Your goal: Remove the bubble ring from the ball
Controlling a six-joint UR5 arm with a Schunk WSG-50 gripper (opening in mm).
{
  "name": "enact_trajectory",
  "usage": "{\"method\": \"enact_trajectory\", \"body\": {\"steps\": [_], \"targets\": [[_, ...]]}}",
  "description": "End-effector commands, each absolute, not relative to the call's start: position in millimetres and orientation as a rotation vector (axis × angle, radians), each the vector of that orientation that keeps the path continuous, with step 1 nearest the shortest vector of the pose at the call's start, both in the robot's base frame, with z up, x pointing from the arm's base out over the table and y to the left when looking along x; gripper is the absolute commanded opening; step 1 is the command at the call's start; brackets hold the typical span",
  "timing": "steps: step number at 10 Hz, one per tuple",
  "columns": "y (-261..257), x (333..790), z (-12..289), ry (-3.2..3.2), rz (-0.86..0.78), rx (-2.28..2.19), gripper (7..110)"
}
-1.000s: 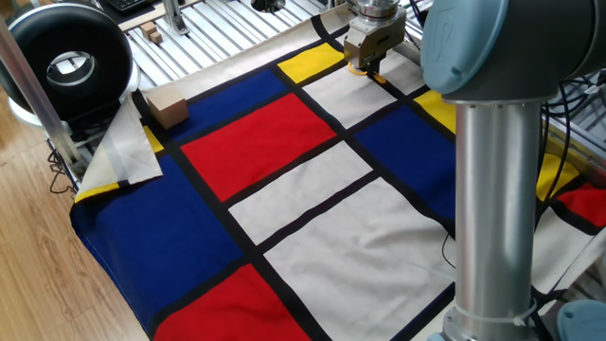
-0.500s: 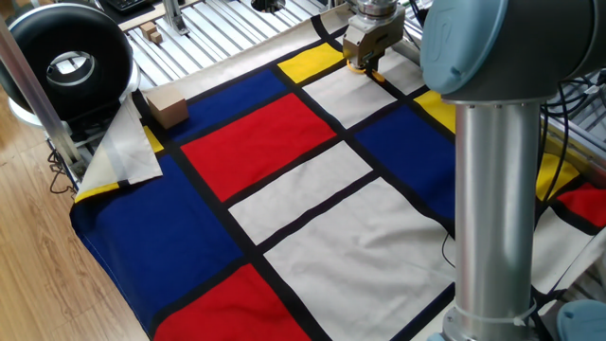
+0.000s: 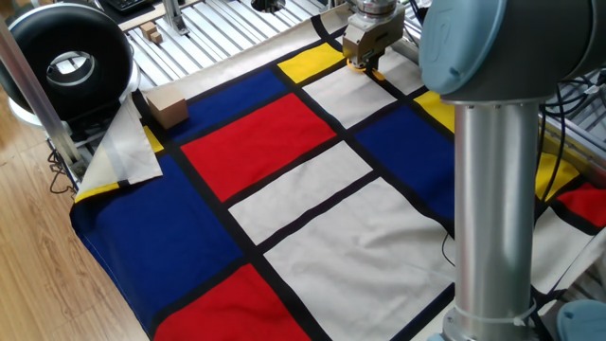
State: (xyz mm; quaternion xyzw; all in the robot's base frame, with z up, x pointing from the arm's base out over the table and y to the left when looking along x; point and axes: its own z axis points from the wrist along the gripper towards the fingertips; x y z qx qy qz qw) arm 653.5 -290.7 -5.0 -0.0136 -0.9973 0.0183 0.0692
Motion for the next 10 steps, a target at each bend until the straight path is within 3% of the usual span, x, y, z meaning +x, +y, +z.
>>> {"method": "enact_trajectory", "body": {"steps": [1, 10], "targets": [[-289.1, 653.7, -2.0, -3.0, 0.043, -0.052, 7], [-291.6, 653.5, 6.8, -2.978, 0.082, -0.053, 7]]}}
